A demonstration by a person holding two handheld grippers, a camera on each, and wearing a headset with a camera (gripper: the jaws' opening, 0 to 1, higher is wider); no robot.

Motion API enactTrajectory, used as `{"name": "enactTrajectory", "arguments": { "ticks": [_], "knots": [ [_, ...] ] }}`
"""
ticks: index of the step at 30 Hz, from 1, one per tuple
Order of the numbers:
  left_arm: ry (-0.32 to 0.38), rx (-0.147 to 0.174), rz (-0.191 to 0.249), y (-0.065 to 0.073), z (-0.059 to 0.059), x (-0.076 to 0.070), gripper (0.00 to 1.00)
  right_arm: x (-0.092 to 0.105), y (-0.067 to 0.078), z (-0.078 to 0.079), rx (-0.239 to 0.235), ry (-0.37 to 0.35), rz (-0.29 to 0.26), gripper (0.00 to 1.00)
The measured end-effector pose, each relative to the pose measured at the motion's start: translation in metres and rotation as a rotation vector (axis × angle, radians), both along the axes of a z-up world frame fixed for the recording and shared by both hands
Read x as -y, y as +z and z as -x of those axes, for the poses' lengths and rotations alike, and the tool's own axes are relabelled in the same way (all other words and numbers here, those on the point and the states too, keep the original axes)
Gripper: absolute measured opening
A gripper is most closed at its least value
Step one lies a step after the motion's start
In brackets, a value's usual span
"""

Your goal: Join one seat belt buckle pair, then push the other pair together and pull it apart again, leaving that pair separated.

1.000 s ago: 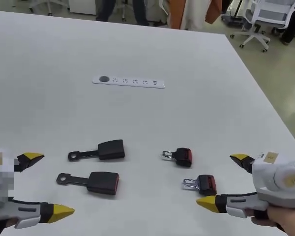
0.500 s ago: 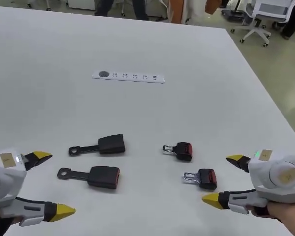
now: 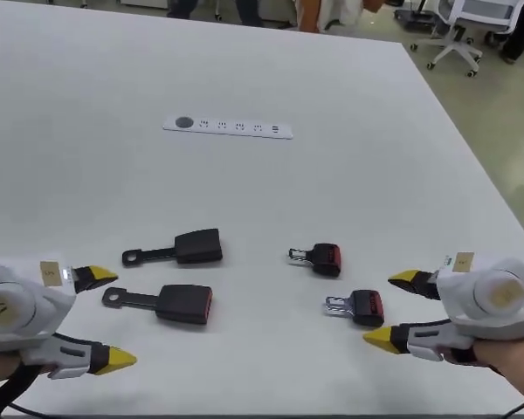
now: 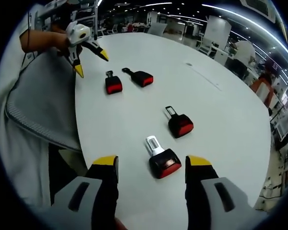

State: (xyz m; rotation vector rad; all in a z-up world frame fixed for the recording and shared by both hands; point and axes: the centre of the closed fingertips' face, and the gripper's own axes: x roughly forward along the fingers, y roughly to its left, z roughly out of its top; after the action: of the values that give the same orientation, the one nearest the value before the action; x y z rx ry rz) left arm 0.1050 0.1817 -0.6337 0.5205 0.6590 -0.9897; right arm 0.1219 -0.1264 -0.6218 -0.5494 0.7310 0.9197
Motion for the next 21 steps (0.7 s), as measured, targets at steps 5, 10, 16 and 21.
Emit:
{"name": "enactTrajectory", "arguments": {
  "ticks": [5, 10, 16, 21],
  "knots": [
    [-0.019, -0.006, -0.020, -0.003, -0.004, 0.003, 0.69, 0.001, -0.006, -0.005, -0.001, 0.022, 0.023, 0.55],
    [-0.049, -0.020, -0.039, -0.006, -0.008, 0.011, 0.69, 0.003, -0.013, -0.009, -0.011, 0.046, 0.048, 0.54],
    [-0.080, -0.028, -0.048, -0.010, -0.014, 0.021, 0.69, 0.004, -0.020, -0.012, -0.021, 0.084, 0.081, 0.55],
    [-0.102, -0.044, -0.059, -0.018, -0.020, 0.030, 0.69, 0.005, -0.026, -0.017, -0.037, 0.096, 0.093, 0.54]
  ]
}}
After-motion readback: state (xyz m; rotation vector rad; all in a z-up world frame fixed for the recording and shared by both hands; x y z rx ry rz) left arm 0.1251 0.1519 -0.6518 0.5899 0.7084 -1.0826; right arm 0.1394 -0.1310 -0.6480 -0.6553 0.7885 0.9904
